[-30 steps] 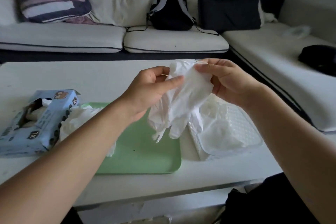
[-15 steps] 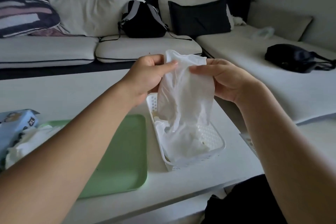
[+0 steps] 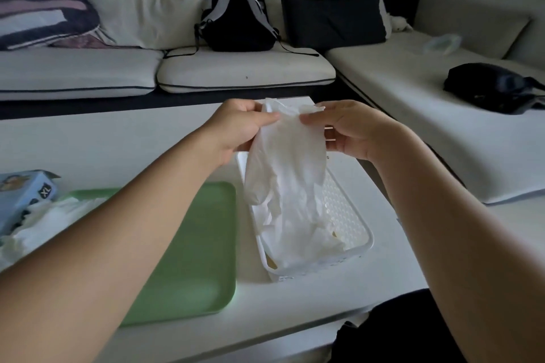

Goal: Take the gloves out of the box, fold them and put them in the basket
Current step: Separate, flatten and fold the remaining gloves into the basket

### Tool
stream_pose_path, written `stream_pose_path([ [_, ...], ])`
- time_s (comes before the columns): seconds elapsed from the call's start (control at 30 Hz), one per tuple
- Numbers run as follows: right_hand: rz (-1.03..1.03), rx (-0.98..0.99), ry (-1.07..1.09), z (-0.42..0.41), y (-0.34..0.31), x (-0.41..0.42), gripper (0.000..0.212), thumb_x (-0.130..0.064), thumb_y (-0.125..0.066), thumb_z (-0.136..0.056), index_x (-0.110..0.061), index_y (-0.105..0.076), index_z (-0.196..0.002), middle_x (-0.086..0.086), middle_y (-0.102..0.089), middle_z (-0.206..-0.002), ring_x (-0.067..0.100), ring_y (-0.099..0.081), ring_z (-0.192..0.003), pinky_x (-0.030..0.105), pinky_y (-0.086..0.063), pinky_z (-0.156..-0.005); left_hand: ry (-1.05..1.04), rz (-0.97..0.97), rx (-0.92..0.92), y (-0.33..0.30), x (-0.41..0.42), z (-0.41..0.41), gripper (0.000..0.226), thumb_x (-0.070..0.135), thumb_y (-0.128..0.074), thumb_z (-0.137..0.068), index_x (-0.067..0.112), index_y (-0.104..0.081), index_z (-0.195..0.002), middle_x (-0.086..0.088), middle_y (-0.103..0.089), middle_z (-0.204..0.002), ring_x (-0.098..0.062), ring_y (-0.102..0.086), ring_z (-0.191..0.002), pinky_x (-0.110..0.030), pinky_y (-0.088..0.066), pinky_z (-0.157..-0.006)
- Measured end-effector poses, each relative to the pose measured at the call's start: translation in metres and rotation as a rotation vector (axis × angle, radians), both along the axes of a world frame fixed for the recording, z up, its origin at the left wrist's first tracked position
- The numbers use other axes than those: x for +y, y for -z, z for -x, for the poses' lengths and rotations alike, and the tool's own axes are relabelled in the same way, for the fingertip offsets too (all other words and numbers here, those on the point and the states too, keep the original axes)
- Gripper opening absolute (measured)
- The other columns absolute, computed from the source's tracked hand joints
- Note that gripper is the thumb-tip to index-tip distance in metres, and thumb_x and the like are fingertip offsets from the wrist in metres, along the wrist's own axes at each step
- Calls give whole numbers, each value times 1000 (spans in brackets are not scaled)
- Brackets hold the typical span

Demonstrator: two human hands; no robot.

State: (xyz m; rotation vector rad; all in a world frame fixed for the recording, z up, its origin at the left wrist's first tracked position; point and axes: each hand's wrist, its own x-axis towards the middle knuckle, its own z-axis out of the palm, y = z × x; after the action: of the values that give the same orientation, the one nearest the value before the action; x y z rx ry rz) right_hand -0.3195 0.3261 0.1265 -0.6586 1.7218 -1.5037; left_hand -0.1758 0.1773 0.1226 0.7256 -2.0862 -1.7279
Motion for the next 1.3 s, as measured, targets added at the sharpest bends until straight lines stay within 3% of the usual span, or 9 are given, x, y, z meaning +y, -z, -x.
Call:
stream_pose_path([
  [0.13,182,116,77,3,-2,-13,9,-14,-75,-87,-15,-69,-93,2,-76,-96,16,-72,-88,33,-58,-80,-65,118,151,-14,-15,14,13,29,-79,-84,21,-75,-93,-8,-77,-104,-27,-74,-98,-45,-57,-93],
  [0.27,265,208,64,4,0,-3,6,-11,-74,-88,-12,-68,-92,3,-74,-92,18,-72,-88,32,-59,-83,12,217,216,-13,-17,10,9,30,-81,-82,23,-75,-84,2,-76,-87,-13,-70,-80,-33,-56,-79],
  [0.37,89,416,6,5,18,12,10,-13,-80,-82,-16,-74,-87,5,-74,-85,25,-72,-85,42,-59,-87,114,322,114,18,-7,-5,18,17,-80,-87,11,-68,-75,8,-62,-64,-8,-53,-58,-23,-45,-59],
  [0.5,-216,675,-273,-2,43,33,12,-13,-85,-78,-19,-76,-85,-5,-74,-77,4,-64,-70,27,-52,-75,286,443,-80,67,10,-32,10,11,-82,-84,8,-73,-82,-6,-74,-78,-10,-62,-67,-31,-55,-72],
  [0.7,-570,893,-627,-32,65,52,17,-16,-84,-79,-28,-74,-86,-14,-73,-87,-4,-67,-85,12,-49,-79,549,748,-331,90,52,-50,2,24,-75,-86,25,-74,-85,9,-75,-87,-10,-70,-86,-37,-57,-81],
  [0.83,-682,906,-756,-42,63,55,16,-20,-84,-78,-30,-73,-85,-14,-73,-86,7,-70,-88,25,-57,-82,646,931,-445,88,64,-50,4,23,-69,-88,25,-67,-84,11,-68,-80,-14,-66,-79,-33,-55,-67],
  [0.93,-725,829,-845,-47,59,55,8,-26,-80,-83,-29,-76,-89,-21,-72,-79,-5,-68,-78,10,-48,-66,698,962,-514,86,70,-50,20,18,-65,-86,31,-58,-73,14,-58,-71,-10,-58,-68,-26,-42,-56],
  [1.1,-602,835,-705,-45,59,40,9,-26,-76,-88,-28,-78,-97,-16,-76,-90,-5,-69,-84,15,-46,-81,732,853,-574,71,70,-50,12,22,-65,-83,28,-72,-91,13,-69,-94,-13,-68,-89,-37,-59,-80],
  [1.3,-693,988,-695,-59,68,7,84,-32,-93,-65,-26,-50,-136,-12,-54,-122,12,-54,-115,24,-46,-90,452,1071,-592,62,62,-36,29,45,-69,-86,16,-65,-82,1,-64,-85,-22,-62,-83,-31,-50,-73],
])
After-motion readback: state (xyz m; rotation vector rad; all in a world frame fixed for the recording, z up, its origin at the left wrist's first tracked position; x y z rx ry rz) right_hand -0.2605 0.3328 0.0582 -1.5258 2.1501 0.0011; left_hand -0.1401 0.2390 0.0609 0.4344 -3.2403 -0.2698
